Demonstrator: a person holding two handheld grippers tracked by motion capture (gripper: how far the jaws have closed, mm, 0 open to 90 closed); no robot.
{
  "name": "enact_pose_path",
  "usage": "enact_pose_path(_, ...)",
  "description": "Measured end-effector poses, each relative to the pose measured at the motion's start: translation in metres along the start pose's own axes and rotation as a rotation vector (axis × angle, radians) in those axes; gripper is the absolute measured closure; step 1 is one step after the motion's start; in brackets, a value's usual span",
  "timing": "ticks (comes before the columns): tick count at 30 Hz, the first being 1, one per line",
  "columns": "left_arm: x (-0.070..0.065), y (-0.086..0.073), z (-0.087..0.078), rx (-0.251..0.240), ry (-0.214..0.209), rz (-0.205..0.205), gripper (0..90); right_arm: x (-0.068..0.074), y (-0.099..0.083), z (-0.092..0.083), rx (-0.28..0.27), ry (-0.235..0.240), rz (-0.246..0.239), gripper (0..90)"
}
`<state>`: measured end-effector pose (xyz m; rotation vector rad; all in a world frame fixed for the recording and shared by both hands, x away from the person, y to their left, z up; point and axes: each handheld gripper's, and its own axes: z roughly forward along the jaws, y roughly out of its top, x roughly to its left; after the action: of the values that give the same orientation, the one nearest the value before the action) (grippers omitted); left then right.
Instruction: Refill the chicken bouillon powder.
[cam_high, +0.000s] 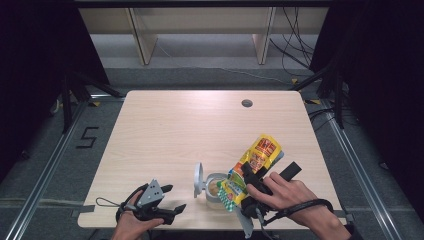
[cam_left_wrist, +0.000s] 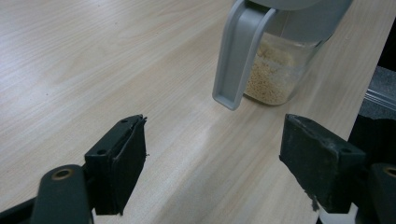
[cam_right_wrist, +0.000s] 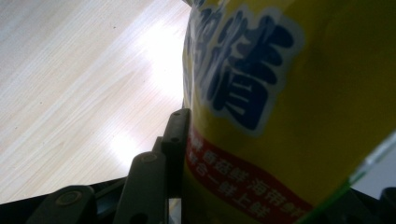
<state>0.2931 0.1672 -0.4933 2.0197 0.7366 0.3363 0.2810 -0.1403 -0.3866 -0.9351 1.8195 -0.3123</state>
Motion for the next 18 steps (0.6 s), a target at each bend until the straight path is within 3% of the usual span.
enact_pose_path(18,-0.0004,0.0007,-0.0010,0.007,-0.001,-0.008,22.0,0.0006,-0.0025,-0.0007,0.000,-0.002,0.011,63.6)
